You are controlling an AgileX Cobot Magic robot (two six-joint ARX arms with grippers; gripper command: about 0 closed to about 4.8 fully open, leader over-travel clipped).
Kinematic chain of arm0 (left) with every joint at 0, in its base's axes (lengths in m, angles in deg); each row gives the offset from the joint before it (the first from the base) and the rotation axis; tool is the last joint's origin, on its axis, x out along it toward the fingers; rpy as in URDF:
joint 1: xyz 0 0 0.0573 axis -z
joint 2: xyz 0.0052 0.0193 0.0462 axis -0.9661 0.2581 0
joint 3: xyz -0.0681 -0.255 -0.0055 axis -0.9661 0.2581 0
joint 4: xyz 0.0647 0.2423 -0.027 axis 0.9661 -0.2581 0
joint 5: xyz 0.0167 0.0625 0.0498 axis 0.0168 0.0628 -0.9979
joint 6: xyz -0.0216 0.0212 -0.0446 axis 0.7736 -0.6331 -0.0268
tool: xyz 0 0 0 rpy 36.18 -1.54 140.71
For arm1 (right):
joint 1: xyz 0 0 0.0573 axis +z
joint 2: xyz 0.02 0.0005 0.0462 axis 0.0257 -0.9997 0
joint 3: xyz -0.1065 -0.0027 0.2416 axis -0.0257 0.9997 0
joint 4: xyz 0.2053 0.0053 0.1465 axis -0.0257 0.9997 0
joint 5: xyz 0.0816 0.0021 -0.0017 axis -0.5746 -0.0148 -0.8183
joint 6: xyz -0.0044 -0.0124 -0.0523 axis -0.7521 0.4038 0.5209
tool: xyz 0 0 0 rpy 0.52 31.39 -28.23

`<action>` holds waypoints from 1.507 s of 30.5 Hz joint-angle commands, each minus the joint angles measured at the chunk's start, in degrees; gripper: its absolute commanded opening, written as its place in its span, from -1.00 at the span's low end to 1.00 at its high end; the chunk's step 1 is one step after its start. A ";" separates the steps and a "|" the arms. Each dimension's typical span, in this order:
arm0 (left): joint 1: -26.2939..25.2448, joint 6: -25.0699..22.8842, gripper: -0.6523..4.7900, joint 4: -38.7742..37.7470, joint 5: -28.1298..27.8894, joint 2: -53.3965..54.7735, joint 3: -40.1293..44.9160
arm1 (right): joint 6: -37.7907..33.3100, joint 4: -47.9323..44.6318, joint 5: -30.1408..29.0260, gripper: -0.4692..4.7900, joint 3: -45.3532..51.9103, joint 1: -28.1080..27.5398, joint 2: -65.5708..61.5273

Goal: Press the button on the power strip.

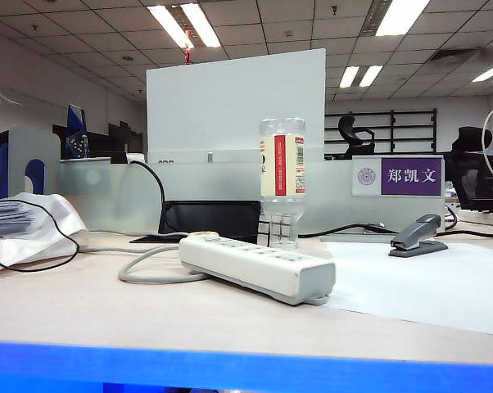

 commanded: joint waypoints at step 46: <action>0.07 8.74 -0.78 17.59 9.84 -6.10 25.66 | -9.01 -24.96 -15.52 -0.81 31.93 0.02 0.11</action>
